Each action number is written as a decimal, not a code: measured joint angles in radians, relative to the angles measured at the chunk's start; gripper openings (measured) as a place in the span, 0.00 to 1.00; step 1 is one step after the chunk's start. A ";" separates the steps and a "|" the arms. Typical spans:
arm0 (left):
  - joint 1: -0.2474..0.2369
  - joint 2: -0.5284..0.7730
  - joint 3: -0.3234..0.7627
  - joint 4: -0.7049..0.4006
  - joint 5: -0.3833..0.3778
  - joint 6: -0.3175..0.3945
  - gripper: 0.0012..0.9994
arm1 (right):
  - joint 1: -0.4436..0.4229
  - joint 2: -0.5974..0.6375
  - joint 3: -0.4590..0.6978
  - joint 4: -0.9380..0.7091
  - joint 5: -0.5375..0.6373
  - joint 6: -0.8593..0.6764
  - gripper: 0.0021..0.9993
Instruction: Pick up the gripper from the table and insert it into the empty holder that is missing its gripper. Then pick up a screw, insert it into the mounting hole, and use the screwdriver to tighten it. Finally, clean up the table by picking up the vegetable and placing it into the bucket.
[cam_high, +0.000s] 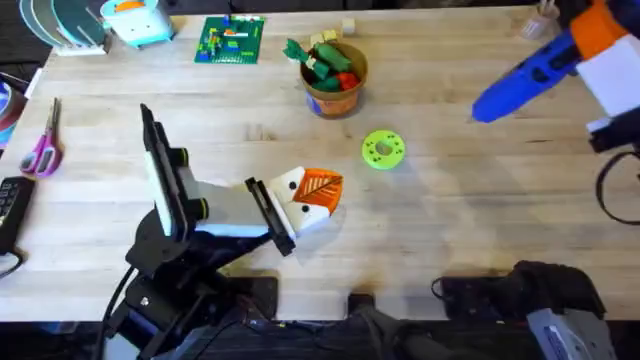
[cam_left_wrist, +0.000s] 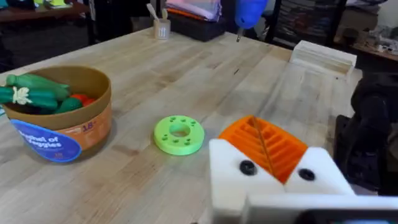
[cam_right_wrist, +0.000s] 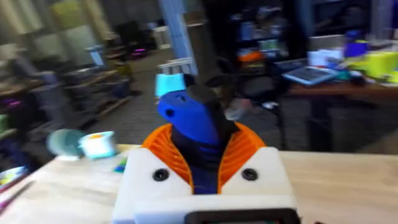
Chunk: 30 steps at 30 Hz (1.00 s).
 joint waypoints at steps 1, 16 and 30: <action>0.000 0.000 0.000 0.000 0.000 0.000 0.01 | 0.041 0.004 0.000 0.021 -0.003 0.005 0.14; 0.000 0.000 0.000 0.000 0.000 0.000 0.01 | 0.561 0.294 0.039 0.205 0.069 0.038 0.13; 0.000 0.000 0.000 0.000 0.000 0.000 0.01 | 0.839 0.576 0.312 0.245 0.077 0.014 0.12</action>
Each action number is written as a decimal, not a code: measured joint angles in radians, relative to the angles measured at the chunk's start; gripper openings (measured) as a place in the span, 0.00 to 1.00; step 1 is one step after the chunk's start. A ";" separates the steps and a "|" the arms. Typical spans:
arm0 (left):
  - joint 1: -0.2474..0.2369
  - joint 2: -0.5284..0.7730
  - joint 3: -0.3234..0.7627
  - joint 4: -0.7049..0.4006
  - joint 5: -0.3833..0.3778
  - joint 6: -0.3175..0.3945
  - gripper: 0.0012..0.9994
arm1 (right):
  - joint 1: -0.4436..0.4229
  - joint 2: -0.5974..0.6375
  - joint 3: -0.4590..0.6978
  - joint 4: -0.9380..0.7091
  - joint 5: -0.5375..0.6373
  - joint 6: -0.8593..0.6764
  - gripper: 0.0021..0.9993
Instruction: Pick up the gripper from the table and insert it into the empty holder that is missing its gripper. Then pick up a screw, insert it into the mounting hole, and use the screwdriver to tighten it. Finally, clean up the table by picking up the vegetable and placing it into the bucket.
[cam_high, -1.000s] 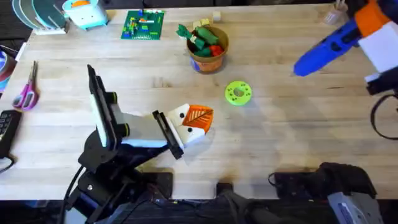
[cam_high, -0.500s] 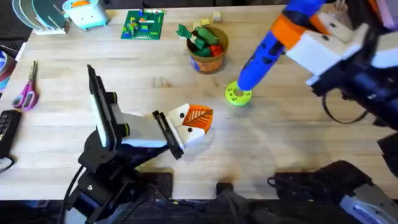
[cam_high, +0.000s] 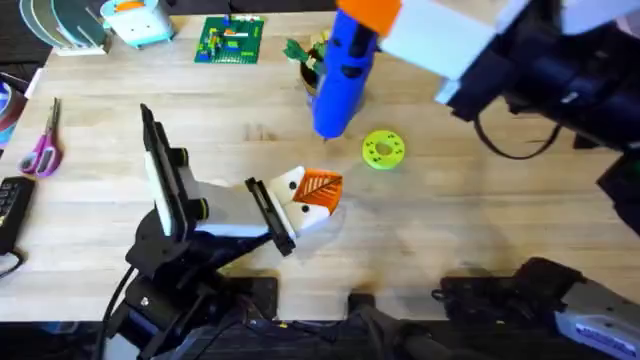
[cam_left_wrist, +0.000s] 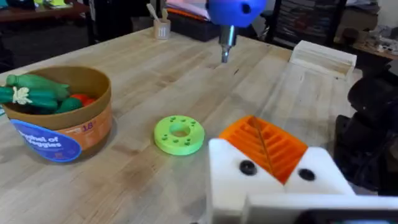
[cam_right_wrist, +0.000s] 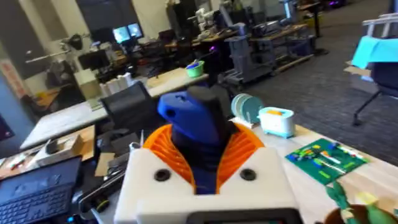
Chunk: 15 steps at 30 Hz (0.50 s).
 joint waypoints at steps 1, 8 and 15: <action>0.000 0.000 0.000 0.000 0.000 0.000 0.01 | 0.016 0.016 0.010 0.000 0.000 -0.002 0.12; 0.000 0.000 0.000 0.000 0.000 0.000 0.01 | 0.137 0.104 0.045 -0.006 0.001 -0.003 0.11; 0.000 0.000 0.000 0.000 0.000 0.000 0.01 | 0.168 0.123 0.045 -0.005 0.000 -0.027 0.11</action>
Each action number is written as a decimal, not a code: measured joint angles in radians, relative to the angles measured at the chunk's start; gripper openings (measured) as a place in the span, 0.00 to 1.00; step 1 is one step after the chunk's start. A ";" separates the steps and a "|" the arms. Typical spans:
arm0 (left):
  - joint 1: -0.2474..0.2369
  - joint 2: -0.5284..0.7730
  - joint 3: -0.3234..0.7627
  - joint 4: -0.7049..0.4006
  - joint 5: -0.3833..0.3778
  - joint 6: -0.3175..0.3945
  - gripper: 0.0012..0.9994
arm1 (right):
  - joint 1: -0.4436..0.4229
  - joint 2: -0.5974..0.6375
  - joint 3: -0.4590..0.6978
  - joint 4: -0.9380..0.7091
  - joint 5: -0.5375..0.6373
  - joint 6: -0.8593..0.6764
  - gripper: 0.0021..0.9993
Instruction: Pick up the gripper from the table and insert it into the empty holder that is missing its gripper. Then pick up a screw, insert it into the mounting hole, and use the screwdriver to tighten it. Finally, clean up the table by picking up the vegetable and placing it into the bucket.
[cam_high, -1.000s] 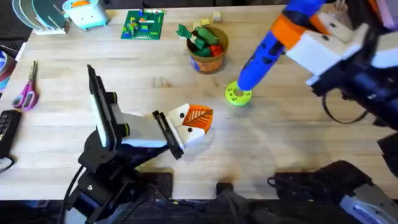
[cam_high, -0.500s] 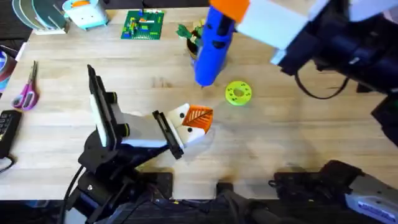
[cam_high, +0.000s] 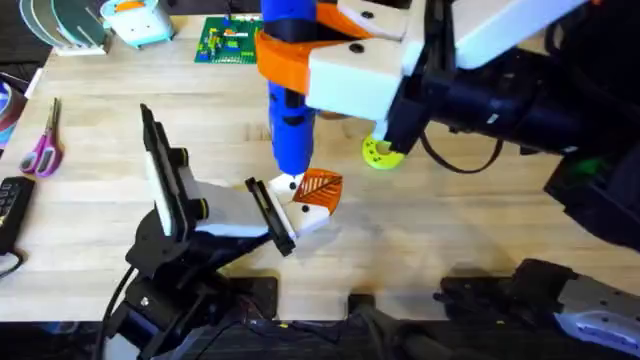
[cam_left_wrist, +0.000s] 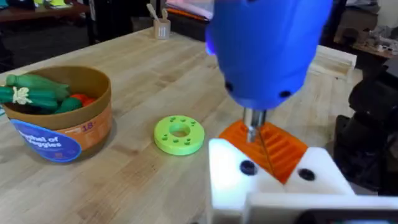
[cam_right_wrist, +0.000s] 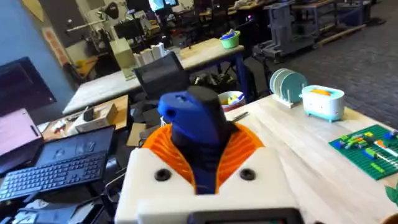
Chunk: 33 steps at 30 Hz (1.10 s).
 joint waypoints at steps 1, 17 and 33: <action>0.000 0.000 0.000 0.000 0.000 0.000 0.01 | 0.000 0.000 0.000 0.000 0.000 -0.005 0.11; 0.000 0.000 0.000 0.000 0.000 0.000 0.01 | 0.001 0.007 0.000 -0.015 -0.008 -0.012 0.11; 0.000 0.000 0.000 0.000 0.000 0.000 0.01 | 0.001 0.032 0.001 -0.006 -0.009 0.037 0.10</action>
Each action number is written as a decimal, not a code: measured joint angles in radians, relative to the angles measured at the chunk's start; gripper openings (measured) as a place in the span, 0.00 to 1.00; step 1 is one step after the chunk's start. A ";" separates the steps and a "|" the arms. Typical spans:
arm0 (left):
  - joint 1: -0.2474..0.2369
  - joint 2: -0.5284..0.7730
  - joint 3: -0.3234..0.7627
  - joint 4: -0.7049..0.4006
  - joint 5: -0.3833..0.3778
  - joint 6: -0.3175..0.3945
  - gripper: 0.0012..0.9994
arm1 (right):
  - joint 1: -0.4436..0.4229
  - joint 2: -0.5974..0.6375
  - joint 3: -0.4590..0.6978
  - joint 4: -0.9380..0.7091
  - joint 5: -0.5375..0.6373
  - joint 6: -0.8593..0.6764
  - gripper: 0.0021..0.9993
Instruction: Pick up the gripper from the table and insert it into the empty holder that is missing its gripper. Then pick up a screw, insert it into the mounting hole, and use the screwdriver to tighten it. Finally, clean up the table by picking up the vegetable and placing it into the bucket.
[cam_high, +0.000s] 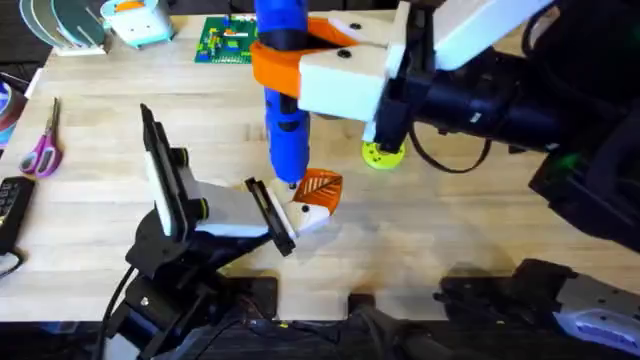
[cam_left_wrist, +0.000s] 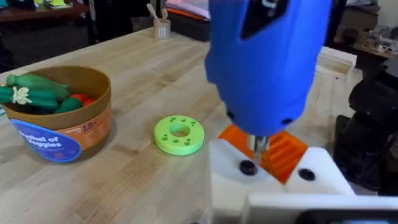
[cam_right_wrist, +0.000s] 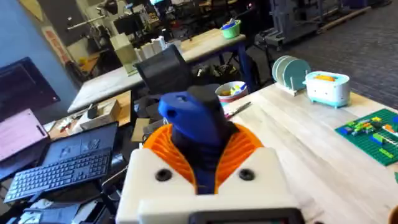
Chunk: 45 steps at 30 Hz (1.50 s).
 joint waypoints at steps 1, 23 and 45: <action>0.000 0.000 0.000 0.000 0.000 0.000 0.01 | 0.000 0.000 0.000 0.000 0.000 0.000 0.10; 0.000 0.000 0.000 0.000 0.000 0.000 0.01 | -0.239 -0.114 0.007 -0.260 0.041 -0.237 0.09; 0.000 0.000 0.000 0.000 0.000 0.000 0.01 | -0.891 0.022 0.011 -0.994 0.680 -0.528 0.08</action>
